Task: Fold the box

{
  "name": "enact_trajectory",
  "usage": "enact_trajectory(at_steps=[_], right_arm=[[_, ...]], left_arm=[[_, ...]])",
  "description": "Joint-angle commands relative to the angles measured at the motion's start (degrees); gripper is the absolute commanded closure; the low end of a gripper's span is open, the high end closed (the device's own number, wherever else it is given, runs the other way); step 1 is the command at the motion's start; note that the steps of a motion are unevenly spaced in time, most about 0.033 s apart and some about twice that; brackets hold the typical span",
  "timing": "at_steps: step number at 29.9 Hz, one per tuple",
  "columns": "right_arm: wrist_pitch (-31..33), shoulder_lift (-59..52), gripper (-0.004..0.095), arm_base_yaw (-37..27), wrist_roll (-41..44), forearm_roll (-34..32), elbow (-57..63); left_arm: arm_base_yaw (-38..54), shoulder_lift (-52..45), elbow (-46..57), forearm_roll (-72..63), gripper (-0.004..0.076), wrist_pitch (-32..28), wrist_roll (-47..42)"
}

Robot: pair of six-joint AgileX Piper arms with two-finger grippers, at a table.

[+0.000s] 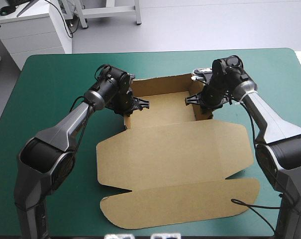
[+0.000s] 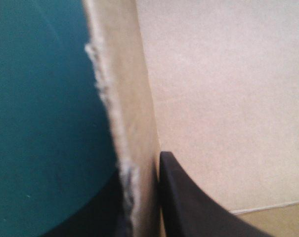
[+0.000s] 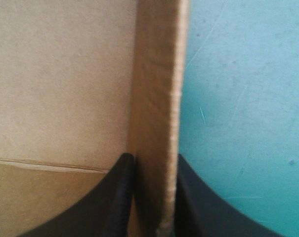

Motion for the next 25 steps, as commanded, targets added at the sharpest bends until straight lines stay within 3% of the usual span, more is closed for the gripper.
enact_trajectory(at_steps=[1,4,7,17,25], right_arm=[[0.2,-3.3,0.0432,-0.2,-0.6,1.4,-1.7],[0.2,-3.3,0.0274,-0.2,-0.6,1.7,-1.7],[0.1,-3.3,0.0217,-0.2,-0.4,1.6,-1.7],[-3.2,-3.3,0.0218,-0.2,1.4,-0.4,-6.4],[0.2,-5.6,0.022,-0.2,1.6,-2.1,-13.4]], left_arm=[[-0.4,-3.0,-1.5,-0.7,0.0514,4.1,0.7],[-0.4,-3.0,-1.5,-0.8,0.0399,4.1,0.7],[-0.4,-3.0,-1.5,0.0,0.033,4.1,0.6],[-0.3,-3.4,-11.1,1.0,0.033,4.1,1.4],[-0.3,-10.4,-18.7,1.2,0.0367,4.1,2.6]])
